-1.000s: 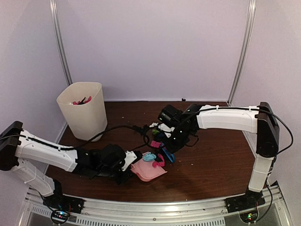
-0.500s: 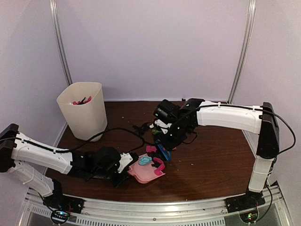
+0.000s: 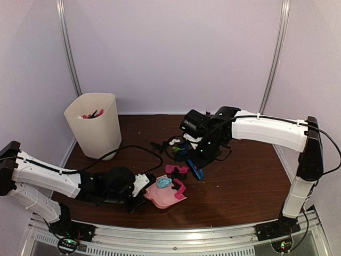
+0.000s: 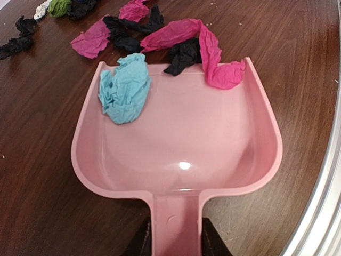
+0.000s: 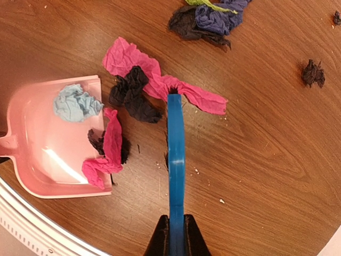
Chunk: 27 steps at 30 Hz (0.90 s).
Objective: Sweep away the paper scraps from the table
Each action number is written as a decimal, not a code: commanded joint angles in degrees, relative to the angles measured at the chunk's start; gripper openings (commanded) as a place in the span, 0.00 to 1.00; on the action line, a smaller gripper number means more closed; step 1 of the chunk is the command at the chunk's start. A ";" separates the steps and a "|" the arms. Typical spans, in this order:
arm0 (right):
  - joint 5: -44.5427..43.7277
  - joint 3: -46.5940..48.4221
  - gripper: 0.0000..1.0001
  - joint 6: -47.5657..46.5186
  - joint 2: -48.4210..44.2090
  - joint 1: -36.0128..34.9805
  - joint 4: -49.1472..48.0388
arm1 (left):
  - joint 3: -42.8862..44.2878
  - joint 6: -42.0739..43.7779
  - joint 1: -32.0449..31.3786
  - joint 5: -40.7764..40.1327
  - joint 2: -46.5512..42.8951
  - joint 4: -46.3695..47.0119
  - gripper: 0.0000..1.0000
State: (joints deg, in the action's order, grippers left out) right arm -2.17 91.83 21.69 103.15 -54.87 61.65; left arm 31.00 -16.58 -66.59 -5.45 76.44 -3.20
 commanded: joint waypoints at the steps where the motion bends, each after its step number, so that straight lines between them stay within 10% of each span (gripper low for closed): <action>1: -3.78 -1.00 0.00 1.78 -0.79 -0.08 1.23 | -0.86 -0.61 -0.14 0.72 -0.38 1.91 0.00; 27: -9.81 3.44 0.00 -29.43 6.20 3.70 -14.97 | -0.07 -2.82 -0.12 -1.38 0.68 -0.03 0.00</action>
State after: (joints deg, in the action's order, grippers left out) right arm -11.90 97.47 -0.14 110.48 -51.44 54.24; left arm 30.72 -17.72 -66.59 -5.98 76.62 -3.07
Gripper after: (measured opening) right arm 0.069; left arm 0.266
